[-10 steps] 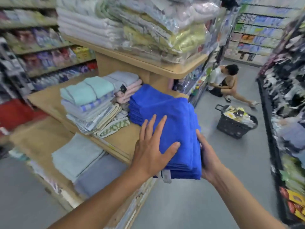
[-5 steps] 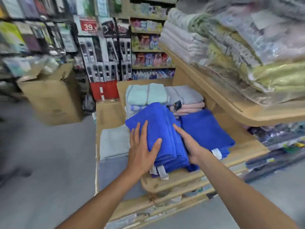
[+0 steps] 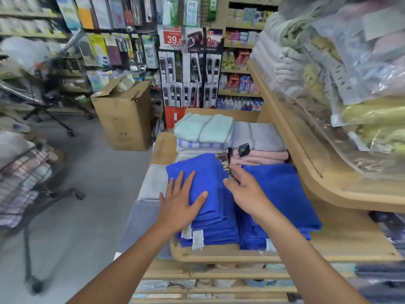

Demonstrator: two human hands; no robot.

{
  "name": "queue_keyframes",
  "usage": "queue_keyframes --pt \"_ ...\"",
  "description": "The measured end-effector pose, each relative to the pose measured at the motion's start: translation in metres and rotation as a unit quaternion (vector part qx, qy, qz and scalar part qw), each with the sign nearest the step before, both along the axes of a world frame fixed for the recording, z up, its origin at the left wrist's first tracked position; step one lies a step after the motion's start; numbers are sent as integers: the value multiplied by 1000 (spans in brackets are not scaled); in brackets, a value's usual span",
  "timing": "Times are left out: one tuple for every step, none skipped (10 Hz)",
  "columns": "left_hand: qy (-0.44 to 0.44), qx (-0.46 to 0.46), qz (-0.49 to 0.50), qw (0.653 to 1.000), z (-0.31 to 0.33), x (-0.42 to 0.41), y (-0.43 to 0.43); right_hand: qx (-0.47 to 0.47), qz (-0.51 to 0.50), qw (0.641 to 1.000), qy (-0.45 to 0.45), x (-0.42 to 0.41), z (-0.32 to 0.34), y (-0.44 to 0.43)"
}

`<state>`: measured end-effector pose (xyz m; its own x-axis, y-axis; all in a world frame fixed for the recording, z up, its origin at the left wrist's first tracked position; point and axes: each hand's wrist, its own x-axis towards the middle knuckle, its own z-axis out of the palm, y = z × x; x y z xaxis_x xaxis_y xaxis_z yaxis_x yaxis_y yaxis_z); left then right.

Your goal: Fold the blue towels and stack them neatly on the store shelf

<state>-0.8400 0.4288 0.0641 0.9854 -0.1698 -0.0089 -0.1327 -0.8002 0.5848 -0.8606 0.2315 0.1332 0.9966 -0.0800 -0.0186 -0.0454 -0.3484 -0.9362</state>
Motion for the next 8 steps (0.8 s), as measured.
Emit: queue_keyframes --pt "-44 86 -18 995 2 2 -10 -227 23 959 -171 0 14 -55" --pt "-144 173 -87 970 11 16 -24 -424 12 890 -167 2 -4 -100" --pt "-122 198 -170 958 14 30 -46 -476 39 878 -38 4 -38 -118" --pt "-43 223 -187 956 15 41 -64 -434 66 898 25 16 -52 -123" --pt "-16 254 -177 951 15 44 -70 -482 59 873 31 21 -57 -118" --pt "-26 265 -167 949 14 41 -70 -510 51 858 23 18 -59 -112" --pt "-45 256 -166 951 15 38 -67 -513 49 857 11 18 -61 -114" --pt "-70 240 -166 954 23 31 -62 -513 42 857 -12 18 -54 -113"
